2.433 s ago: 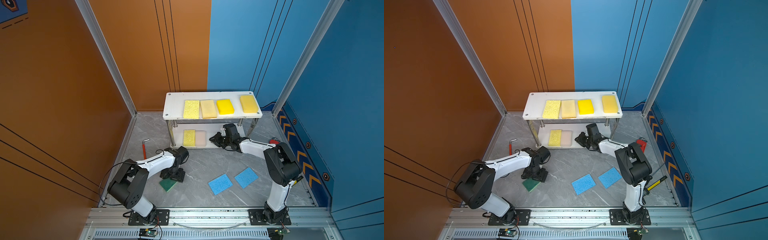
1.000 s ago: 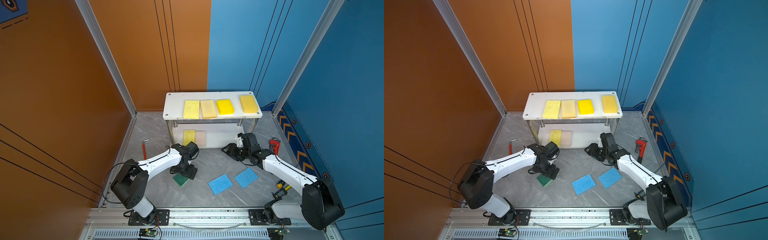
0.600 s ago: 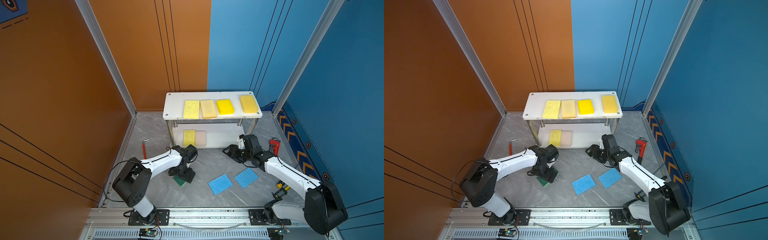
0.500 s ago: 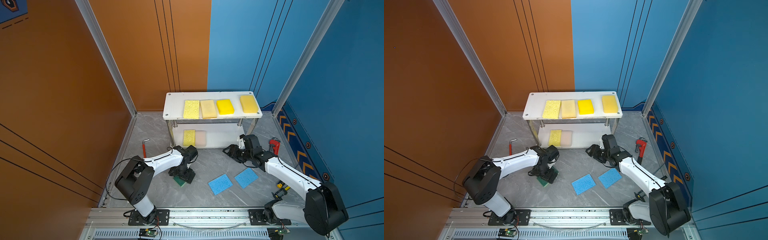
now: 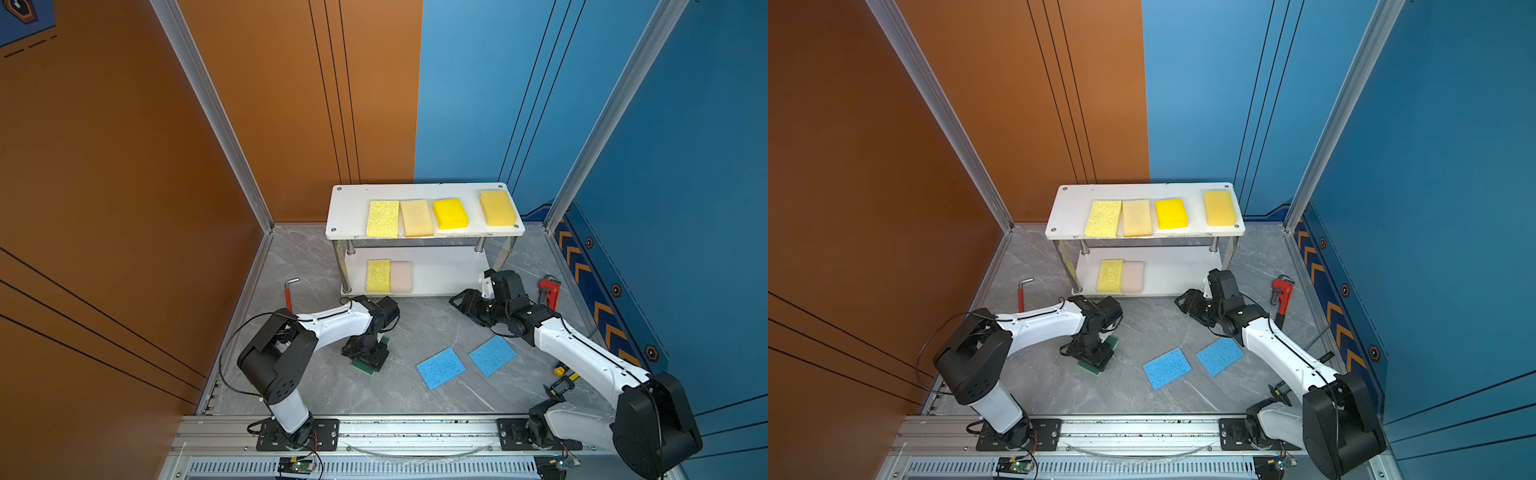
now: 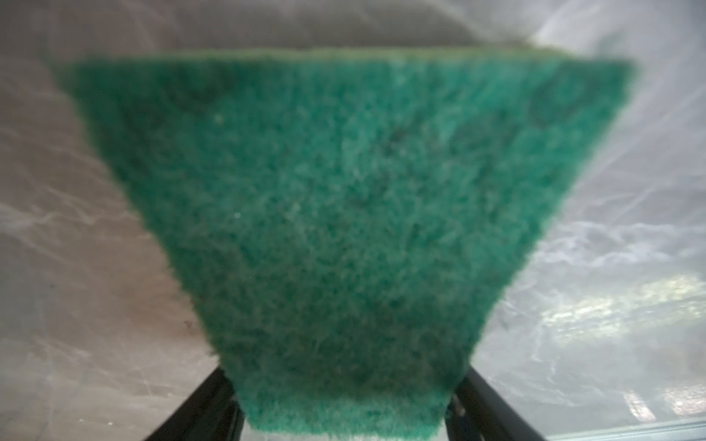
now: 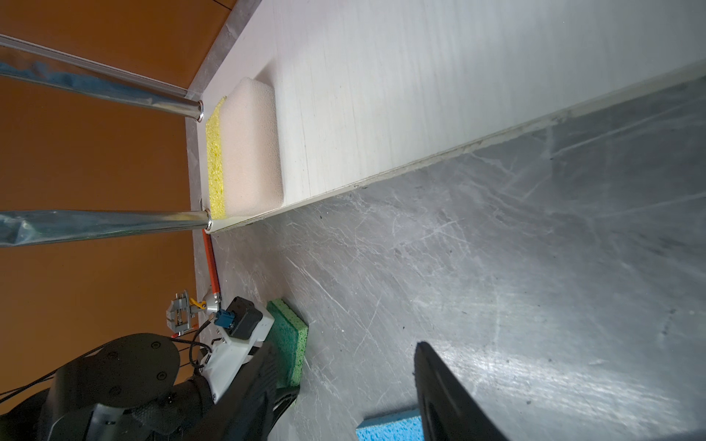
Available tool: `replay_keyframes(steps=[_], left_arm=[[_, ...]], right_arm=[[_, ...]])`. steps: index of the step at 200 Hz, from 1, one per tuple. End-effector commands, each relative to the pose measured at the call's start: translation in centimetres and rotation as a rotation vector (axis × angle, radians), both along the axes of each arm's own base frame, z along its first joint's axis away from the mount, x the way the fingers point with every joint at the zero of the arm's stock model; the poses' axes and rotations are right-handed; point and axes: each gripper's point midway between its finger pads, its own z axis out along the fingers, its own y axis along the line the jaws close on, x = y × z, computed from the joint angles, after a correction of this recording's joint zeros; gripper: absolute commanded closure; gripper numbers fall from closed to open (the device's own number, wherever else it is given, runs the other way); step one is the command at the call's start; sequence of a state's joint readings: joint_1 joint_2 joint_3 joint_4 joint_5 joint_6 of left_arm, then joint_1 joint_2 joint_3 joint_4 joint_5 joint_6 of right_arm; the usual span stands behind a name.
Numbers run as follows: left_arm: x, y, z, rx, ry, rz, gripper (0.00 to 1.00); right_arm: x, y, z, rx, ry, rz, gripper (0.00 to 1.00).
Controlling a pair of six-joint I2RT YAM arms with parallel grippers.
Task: Arrange cleaning sponges on a shelf
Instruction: Pick up the cleaning sponge from the bottom-center of the table.
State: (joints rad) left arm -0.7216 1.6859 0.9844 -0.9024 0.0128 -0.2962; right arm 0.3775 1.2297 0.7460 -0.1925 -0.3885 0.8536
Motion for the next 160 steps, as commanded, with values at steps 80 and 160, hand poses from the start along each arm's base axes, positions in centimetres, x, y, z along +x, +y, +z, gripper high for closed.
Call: replay_keyframes(steps=[80, 160], left_arm=[[3.1, -8.8, 7.9, -0.239, -0.2, 0.055, 0.29], [8.5, -14.6, 13.8, -0.474, -0.4, 0.208, 0.29]], right_arm=[[-1.9, -2.7, -0.4, -0.014, 0.016, -0.06, 0.41], [-2.6, -3.4, 0.6, 0.014, 0.002, -0.066, 0.4]])
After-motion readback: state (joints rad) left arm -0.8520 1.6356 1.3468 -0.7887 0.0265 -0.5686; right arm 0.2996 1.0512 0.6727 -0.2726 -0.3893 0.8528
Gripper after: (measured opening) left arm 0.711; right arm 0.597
